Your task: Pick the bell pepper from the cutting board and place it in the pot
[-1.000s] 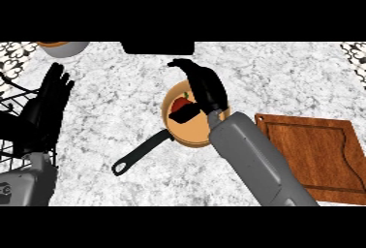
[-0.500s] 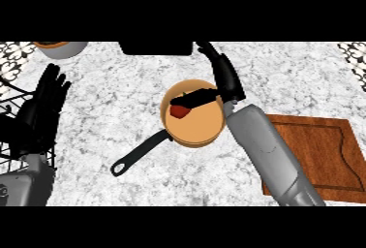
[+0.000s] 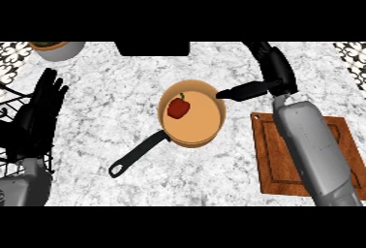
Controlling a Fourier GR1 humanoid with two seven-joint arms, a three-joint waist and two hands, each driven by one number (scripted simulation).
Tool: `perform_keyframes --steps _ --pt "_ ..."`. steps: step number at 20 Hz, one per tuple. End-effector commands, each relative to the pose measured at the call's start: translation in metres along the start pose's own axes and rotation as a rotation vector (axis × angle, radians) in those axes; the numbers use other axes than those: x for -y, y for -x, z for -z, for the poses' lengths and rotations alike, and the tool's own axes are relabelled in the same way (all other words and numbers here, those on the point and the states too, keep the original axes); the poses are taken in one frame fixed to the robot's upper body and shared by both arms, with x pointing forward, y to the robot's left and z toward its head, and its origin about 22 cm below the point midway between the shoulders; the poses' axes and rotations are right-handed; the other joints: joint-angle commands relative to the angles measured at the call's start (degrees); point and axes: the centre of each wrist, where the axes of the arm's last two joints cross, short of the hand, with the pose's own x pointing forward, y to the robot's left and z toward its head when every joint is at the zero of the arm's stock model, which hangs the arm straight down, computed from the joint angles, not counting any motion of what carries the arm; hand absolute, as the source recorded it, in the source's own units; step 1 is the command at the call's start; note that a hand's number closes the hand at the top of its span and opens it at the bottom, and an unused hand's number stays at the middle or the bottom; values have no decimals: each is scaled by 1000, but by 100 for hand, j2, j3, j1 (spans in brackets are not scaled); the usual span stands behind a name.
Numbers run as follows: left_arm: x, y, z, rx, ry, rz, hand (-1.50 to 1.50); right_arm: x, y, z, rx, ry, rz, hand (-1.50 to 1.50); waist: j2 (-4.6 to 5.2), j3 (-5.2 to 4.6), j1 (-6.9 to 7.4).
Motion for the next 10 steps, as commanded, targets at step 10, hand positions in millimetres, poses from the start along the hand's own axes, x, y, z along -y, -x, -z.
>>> perform_keyframes --steps 10 --pt "7 -3 9 18 3 17 0 86 15 -19 -11 -61 -21 -150 5 -1 6"
